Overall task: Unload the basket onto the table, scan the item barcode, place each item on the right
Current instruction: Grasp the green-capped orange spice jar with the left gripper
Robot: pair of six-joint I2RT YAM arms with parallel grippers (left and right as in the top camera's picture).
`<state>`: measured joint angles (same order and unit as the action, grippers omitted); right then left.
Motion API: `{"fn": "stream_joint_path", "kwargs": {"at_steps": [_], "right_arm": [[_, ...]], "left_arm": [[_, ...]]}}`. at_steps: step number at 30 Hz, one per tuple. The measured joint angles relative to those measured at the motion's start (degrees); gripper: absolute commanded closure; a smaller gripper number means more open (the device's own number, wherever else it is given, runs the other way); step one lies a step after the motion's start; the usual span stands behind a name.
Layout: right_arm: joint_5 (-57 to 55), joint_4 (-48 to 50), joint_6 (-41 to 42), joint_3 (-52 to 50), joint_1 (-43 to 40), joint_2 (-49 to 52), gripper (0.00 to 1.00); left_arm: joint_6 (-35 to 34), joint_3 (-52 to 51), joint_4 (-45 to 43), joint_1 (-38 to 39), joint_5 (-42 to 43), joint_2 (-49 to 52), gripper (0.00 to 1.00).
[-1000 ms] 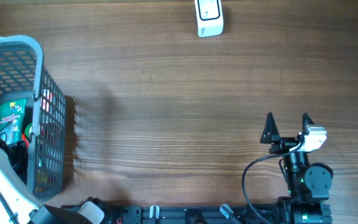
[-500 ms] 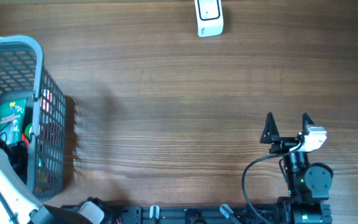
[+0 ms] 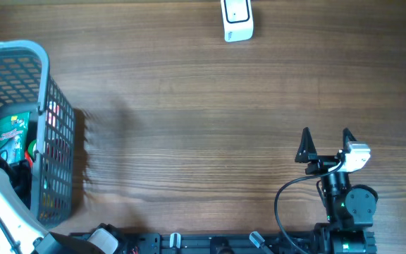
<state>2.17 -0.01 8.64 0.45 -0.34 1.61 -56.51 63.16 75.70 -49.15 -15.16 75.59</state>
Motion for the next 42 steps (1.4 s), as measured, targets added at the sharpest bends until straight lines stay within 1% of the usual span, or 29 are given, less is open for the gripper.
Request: {"fn": "stream_joint_path", "kwargs": {"at_steps": [9, 12, 16, 19, 21, 25, 26, 27, 29, 33, 35, 36, 39, 42], "right_arm": [[0.0, 0.02, 0.0, 0.0, 0.0, 0.0, 0.0], [0.0, 0.02, 0.0, 0.0, 0.0, 0.0, 0.0], [0.0, 0.02, 0.0, 0.0, 0.0, 0.0, 0.0], [0.0, 0.02, -0.02, 0.0, 0.0, 0.0, 0.0], [0.0, 0.02, 0.0, 0.0, 0.0, 0.02, 0.0], [0.0, 0.02, 0.0, 0.0, 0.0, 0.04, 0.0], [0.0, 0.0, 0.0, 0.0, 0.0, 0.04, 0.0], [0.0, 0.02, -0.02, 0.0, 0.0, 0.04, 0.0], [0.0, 0.02, 0.0, 0.0, 0.0, 0.04, 0.0], [0.0, 0.02, 0.0, 0.0, 0.0, 0.04, 0.0], [0.0, 0.02, 0.0, 0.0, 0.0, 0.04, 0.0], [0.0, 0.02, 0.0, 0.0, 0.0, 0.04, 0.0], [0.0, 0.02, 0.0, 0.0, 0.0, 0.04, 0.0], [0.0, 0.02, 0.0, 0.0, 0.0, 0.04, 0.0]], "left_arm": [[0.0, -0.28, -1.73, 0.0, 0.0, 0.0, 0.01], [0.02, -0.28, -2.19, 0.0, 0.0, 0.0, 0.08], [-0.2, -0.33, -2.27, 0.0, 0.0, 0.0, 0.09], [-0.2, -1.25, -3.1, 0.0, 0.11, 0.0, 0.13], [-0.24, -1.84, -4.09, 0.0, 0.22, -0.2, 0.16], [-0.33, -2.54, -5.07, 0.0, 0.13, -1.05, 0.33], [-0.44, -2.58, -5.07, -0.02, 0.02, -1.07, 0.4], [-0.33, -2.58, -5.07, -0.02, -0.04, -1.09, 0.45], [-0.61, -2.6, -5.07, -0.11, -0.02, -1.18, 0.49], [-0.63, -2.62, -5.09, -0.11, 0.0, -1.25, 0.54], [-0.63, -2.62, -5.05, -0.11, 0.02, -1.27, 0.59], [-0.68, -2.58, -4.98, -0.11, 0.04, -1.29, 0.6], [-0.63, -2.16, -4.17, -0.11, 0.33, -1.27, 0.61], [-0.63, -1.29, -1.51, -0.11, 1.44, -1.11, 0.61]]}}
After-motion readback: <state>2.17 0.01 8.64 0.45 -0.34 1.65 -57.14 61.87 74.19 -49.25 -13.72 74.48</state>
